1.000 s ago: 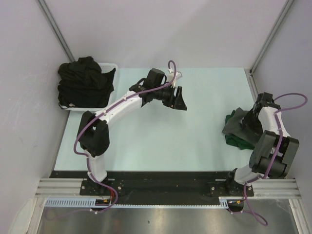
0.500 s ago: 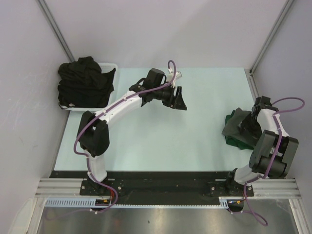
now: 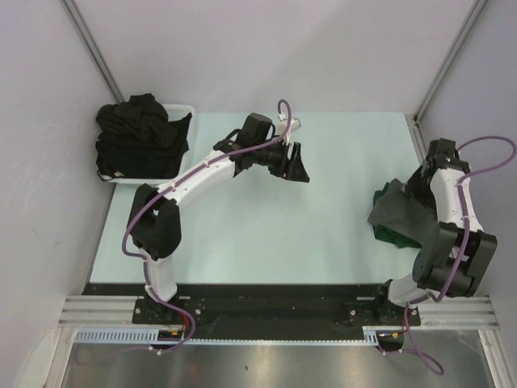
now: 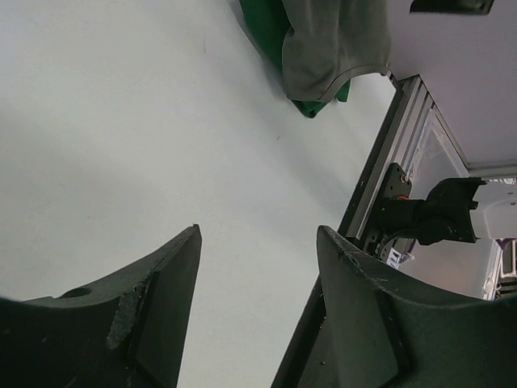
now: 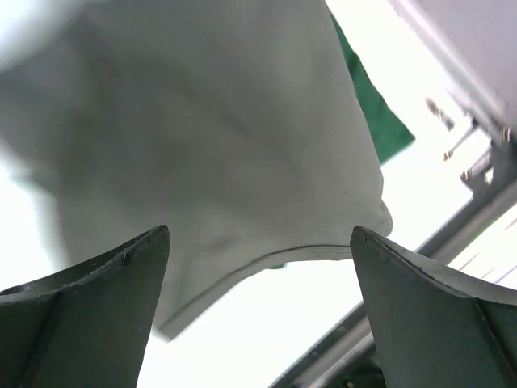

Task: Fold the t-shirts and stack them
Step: Put the neatly folded tshirt into the corner of the board with both arms

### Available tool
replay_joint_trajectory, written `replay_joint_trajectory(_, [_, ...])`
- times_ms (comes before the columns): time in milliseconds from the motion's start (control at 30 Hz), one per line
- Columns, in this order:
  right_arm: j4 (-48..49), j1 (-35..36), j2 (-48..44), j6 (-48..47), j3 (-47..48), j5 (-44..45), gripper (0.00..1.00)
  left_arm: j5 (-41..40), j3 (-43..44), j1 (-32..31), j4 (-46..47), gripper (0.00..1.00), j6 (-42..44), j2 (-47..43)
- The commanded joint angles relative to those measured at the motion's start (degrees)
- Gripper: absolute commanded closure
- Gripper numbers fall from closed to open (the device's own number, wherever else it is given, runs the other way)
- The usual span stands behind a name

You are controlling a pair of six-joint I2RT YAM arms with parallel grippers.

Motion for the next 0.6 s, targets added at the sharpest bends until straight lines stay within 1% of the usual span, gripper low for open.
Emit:
replay_joint_trajectory(0, [-1.7,3.7,-3.7,-0.6,11.6,2.2,0.0,1.0,0.3,0.7,0.9,0.35,0.6,-2.0])
replay_joint_trajectory(100, [-1.2,6.8,-2.9,-0.8,14.9,1.4,0.0,1.0,0.4,0.7,0.9,0.36,0.5,-1.9])
replay_joint_trajectory(133, [-0.5,8.4,-2.2,-0.8,14.9,1.5,0.01,1.0,0.4,0.7,0.9,0.36,0.4,-1.8])
replay_joint_trajectory(267, [2.3,11.0,2.1,-0.8,14.2,0.8,0.0,0.9,0.4,0.8,1.0,0.36,0.4,-1.8])
replay_joint_trajectory(367, [3.4,13.6,4.8,-1.3,16.5,-1.0,0.0,-0.1,0.4,0.8,-0.2,0.36,1.0,-2.1])
replay_joint_trajectory(433, [6.0,15.5,4.4,-2.2,17.7,-4.1,0.0,-1.3,0.3,0.9,-0.9,0.36,2.2,-2.9])
replay_joint_trajectory(467, [8.9,17.9,3.3,-2.3,18.1,-5.7,0.0,-2.4,0.0,1.0,-1.6,0.36,2.4,-3.3])
replay_joint_trajectory(533, [12.3,19.7,2.4,-3.0,18.6,-7.3,0.0,-4.4,-0.3,1.5,-2.5,0.35,3.6,-4.0])
replay_joint_trajectory(567, [15.0,21.9,1.7,-2.7,18.7,-7.8,0.0,-7.1,-0.3,1.7,-3.6,0.35,4.0,-4.2])
